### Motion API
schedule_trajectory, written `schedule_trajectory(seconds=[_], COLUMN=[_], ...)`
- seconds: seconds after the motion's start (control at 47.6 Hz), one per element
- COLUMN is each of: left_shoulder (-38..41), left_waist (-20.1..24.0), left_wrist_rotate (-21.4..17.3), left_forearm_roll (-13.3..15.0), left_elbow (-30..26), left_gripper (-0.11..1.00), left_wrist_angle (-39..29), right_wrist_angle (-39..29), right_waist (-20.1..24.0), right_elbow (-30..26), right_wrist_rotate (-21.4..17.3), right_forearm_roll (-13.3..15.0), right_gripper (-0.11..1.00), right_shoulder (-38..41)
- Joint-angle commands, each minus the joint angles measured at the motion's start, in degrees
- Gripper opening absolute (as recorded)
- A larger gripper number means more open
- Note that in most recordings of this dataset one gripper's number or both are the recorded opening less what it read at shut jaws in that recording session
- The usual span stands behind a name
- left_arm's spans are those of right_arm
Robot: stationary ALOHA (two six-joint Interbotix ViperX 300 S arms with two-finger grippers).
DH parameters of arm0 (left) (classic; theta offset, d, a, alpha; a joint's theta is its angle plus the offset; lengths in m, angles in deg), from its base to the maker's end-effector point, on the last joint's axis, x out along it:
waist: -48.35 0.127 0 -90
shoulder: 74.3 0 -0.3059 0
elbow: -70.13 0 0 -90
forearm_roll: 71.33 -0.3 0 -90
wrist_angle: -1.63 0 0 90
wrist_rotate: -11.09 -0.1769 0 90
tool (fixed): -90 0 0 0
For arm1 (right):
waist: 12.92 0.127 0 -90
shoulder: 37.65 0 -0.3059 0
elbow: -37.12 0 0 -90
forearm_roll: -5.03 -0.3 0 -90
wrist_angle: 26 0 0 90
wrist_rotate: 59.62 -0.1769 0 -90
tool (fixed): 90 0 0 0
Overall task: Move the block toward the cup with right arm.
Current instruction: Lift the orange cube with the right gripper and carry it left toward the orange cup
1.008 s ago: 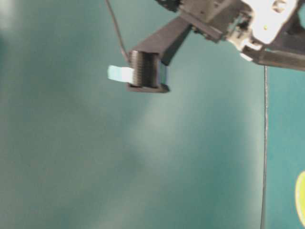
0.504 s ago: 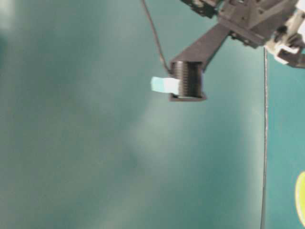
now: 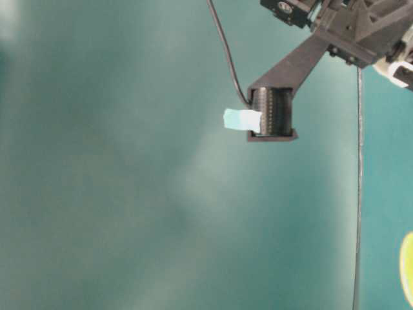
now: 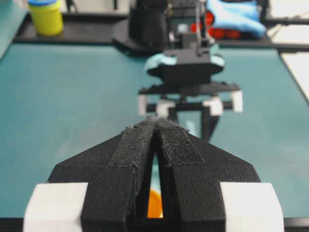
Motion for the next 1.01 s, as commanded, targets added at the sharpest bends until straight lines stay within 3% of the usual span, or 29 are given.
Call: schedule_trajectory(seconds=[0.0, 0.441, 0.987], left_shoulder=[0.4, 0.4, 0.4], left_waist=[0.1, 0.1, 0.1], left_wrist_rotate=[0.1, 0.1, 0.0], left_forearm_roll=[-0.1, -0.1, -0.2], left_elbow=[-1.6, -1.7, -1.6], left_gripper=[0.00, 0.00, 0.00], left_wrist_angle=[0.3, 0.2, -0.5], right_wrist_angle=[-0.4, -8.4, -12.9], right_waist=[0.2, -3.3, -9.4], right_elbow=[-1.8, -9.9, -23.8], right_wrist_rotate=[0.1, 0.7, 0.9], right_forearm_roll=[0.1, 4.4, 6.0], right_gripper=[0.40, 0.40, 0.40], right_shoulder=[-1.4, -7.2, -1.9])
